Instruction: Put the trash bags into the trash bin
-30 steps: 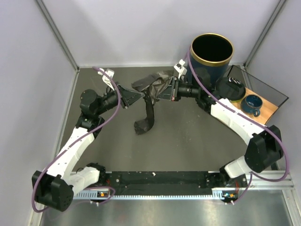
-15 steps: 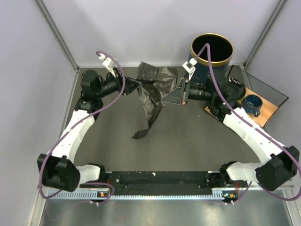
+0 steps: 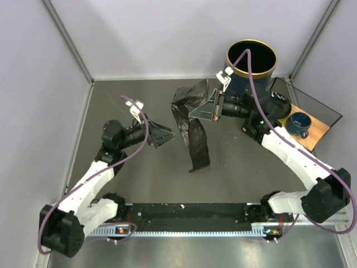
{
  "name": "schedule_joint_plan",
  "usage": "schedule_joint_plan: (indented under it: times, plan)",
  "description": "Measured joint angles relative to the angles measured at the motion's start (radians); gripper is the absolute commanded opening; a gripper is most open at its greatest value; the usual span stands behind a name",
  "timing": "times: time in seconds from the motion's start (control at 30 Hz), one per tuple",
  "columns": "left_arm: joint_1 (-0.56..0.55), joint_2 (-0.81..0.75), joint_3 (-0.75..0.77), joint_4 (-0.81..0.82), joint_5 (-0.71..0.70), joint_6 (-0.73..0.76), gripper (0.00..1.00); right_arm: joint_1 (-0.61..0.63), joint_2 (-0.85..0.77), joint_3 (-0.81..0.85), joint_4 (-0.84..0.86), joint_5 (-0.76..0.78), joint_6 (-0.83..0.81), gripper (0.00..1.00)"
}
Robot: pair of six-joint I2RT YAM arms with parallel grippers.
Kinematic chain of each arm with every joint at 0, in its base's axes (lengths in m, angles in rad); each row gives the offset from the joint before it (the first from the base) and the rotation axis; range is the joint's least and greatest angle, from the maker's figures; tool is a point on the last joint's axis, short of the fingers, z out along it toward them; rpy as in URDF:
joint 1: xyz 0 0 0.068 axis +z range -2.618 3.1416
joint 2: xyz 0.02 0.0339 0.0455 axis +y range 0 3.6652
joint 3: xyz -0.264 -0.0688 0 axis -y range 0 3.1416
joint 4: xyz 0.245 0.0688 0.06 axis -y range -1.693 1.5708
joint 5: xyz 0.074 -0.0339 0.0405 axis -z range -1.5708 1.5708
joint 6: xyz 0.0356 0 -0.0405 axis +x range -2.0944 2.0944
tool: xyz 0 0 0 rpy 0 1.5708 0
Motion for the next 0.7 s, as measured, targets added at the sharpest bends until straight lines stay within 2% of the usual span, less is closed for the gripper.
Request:
schedule_joint_plan:
  times: [0.1, 0.13, 0.2, 0.23, 0.3, 0.37, 0.47, 0.57, 0.7]
  plan:
    - [-0.067, 0.063, 0.0, 0.046, -0.043, -0.03, 0.9, 0.006, 0.0, 0.0, 0.008, 0.001, 0.014, 0.0]
    - [-0.086, 0.085, 0.0, 0.065, -0.054, -0.045, 0.75, 0.009, 0.0, 0.0, 0.008, 0.0, 0.015, 0.0]
    - [-0.109, 0.125, 0.0, 0.105, -0.072, -0.08, 0.58, 0.014, 0.0, 0.0, 0.008, -0.004, 0.022, 0.0]
    - [-0.114, 0.144, 0.0, 0.12, -0.077, -0.094, 0.38, 0.016, 0.0, 0.0, 0.007, -0.005, 0.022, 0.0]
    - [-0.113, 0.172, 0.0, 0.136, -0.089, -0.113, 0.15, 0.018, 0.0, 0.001, 0.005, -0.012, 0.023, 0.0]
    - [-0.102, 0.183, 0.0, 0.134, -0.099, -0.116, 0.0, 0.018, -0.004, 0.002, -0.01, -0.02, 0.019, 0.0]
    - [-0.045, 0.167, 0.0, 0.071, -0.106, -0.062, 0.0, 0.005, -0.025, 0.002, -0.049, -0.037, 0.005, 0.0]
    - [0.058, 0.13, 0.0, -0.043, -0.116, 0.023, 0.0, -0.026, -0.066, 0.002, -0.097, -0.057, -0.018, 0.0]
    - [0.123, 0.072, 0.009, -0.083, -0.055, 0.127, 0.0, -0.066, -0.1, 0.002, -0.184, -0.06, -0.088, 0.0]
